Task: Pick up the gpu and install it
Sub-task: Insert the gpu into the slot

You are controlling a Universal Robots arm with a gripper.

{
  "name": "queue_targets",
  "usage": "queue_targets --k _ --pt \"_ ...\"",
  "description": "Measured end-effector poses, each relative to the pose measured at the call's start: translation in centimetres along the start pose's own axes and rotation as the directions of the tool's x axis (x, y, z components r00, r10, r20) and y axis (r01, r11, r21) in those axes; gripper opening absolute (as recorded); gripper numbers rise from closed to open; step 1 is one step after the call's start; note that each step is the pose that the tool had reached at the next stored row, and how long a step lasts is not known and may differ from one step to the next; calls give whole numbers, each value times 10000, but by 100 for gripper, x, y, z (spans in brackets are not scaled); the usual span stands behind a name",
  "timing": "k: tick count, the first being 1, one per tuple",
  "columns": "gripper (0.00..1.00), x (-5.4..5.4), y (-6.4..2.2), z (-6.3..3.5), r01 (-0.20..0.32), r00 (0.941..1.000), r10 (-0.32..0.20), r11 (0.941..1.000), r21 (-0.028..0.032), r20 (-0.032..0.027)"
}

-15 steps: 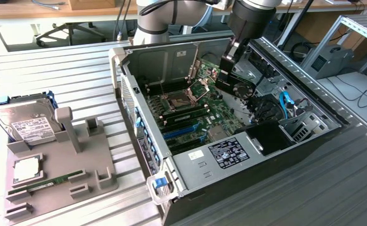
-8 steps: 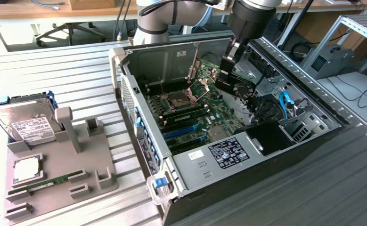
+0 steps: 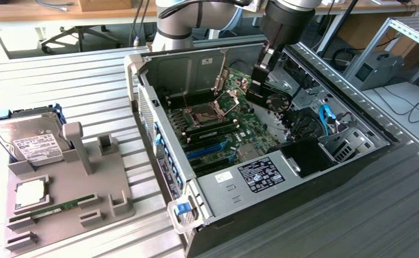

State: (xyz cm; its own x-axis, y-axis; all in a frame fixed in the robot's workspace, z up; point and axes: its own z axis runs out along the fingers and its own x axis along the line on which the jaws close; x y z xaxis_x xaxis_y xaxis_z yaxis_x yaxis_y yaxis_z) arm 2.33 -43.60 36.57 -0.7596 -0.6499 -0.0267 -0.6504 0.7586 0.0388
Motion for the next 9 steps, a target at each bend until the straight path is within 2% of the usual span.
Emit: queue_targets --k 9 --pt "27 0 0 0 188 9998 -188 9998 -5 -8"
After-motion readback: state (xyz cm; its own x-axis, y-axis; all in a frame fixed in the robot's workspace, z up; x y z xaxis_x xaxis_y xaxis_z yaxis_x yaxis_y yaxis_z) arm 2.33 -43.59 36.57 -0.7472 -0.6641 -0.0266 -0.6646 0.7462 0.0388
